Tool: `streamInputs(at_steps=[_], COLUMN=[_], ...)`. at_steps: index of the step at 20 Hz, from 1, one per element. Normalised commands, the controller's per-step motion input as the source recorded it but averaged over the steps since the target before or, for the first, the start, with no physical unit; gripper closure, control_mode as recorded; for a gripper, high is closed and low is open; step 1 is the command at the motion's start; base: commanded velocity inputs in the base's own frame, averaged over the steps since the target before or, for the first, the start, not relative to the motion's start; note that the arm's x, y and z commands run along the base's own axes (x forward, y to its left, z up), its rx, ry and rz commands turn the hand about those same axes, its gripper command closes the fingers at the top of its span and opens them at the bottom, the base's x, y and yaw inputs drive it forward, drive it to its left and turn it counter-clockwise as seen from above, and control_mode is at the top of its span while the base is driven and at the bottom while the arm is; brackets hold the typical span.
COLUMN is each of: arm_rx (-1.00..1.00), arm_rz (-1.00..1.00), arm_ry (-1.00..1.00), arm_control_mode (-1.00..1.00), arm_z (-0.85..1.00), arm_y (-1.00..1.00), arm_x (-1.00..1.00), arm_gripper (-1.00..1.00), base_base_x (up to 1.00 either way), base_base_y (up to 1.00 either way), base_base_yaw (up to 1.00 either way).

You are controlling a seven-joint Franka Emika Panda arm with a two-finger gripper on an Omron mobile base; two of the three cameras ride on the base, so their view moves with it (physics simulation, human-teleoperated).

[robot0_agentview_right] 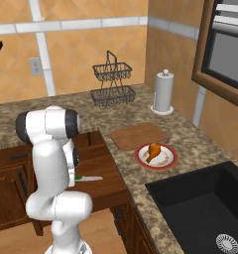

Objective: Pick up the knife from the drawer and place it on the cutting board. Then place the meat from the plate to the cutting board.

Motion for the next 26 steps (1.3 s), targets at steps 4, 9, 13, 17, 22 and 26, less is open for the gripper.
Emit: streamInputs(at_steps=[4,9,13,17,22,26], arm_rx=[-0.18,-0.03,-0.01,0.00,0.00,0.05], arm_rz=[0.13,0.11,0.13,0.09,0.13,0.18], arm_ry=[0.00,0.00,0.09,0.10,0.09,0.13], arm_control_mode=[-1.00,-1.00,-1.00,-1.00,-1.00,-1.00], arm_z=[0.98,1.00,1.00,1.00,0.99,0.69], arm_y=[0.32,-0.05,-0.08,-0.46,-0.67,-0.76], arm_x=[-0.33,-0.09,0.07,0.51,0.97,1.00], arm_gripper=[1.00,1.00,1.00,1.00,1.00,1.00], base_base_x=[0.00,0.00,0.00,0.00,0.00,0.00], base_base_y=[0.00,0.00,0.00,0.00,0.00,0.00], base_base_yaw=[0.00,0.00,0.00,0.00,0.00,0.00])
